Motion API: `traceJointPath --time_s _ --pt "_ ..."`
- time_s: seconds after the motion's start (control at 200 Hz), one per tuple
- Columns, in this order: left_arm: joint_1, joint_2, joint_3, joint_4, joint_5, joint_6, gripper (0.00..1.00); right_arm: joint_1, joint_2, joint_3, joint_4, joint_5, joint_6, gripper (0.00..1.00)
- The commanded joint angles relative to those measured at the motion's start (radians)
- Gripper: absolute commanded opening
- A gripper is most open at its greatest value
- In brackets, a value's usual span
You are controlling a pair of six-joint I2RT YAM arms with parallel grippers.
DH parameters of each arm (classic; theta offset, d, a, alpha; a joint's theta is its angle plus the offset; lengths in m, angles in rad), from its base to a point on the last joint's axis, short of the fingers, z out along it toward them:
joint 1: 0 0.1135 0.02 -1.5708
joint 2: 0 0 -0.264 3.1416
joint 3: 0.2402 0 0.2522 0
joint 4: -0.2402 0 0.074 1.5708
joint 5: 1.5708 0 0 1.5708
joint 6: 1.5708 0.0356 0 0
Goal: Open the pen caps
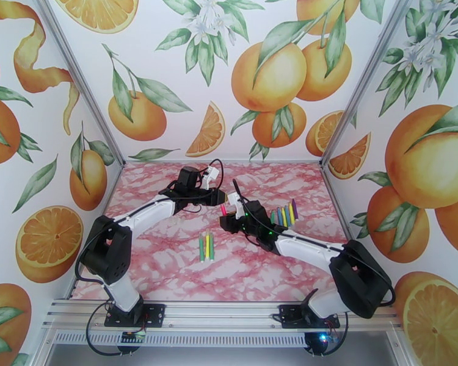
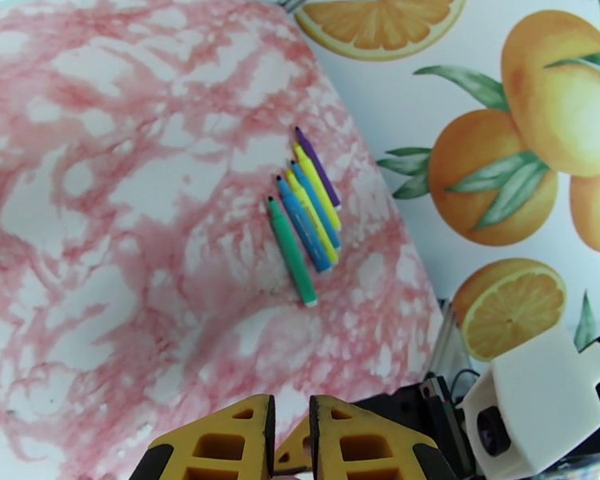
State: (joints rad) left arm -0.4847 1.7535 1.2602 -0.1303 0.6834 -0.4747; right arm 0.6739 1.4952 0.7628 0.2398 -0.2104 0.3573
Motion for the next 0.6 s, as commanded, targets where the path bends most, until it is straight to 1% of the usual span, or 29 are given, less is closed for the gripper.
traceJointPath --time_s 0.0,0.135,0.27,0.595 --pt "0.006 -0.023 0.027 0.036 0.010 -0.018 0.01 0.001 0.008 -0.006 0.037 -0.024 0.003 0.24" --pt "0.017 -0.027 0.027 0.046 0.000 -0.028 0.00 0.001 -0.003 -0.017 0.032 -0.026 -0.003 0.13" --pt "0.045 -0.029 0.030 0.059 -0.015 -0.050 0.00 0.001 -0.016 -0.039 0.034 -0.026 -0.012 0.06" --pt "0.137 -0.004 0.031 0.098 -0.044 -0.098 0.00 0.007 -0.060 -0.097 0.026 -0.012 -0.038 0.00"
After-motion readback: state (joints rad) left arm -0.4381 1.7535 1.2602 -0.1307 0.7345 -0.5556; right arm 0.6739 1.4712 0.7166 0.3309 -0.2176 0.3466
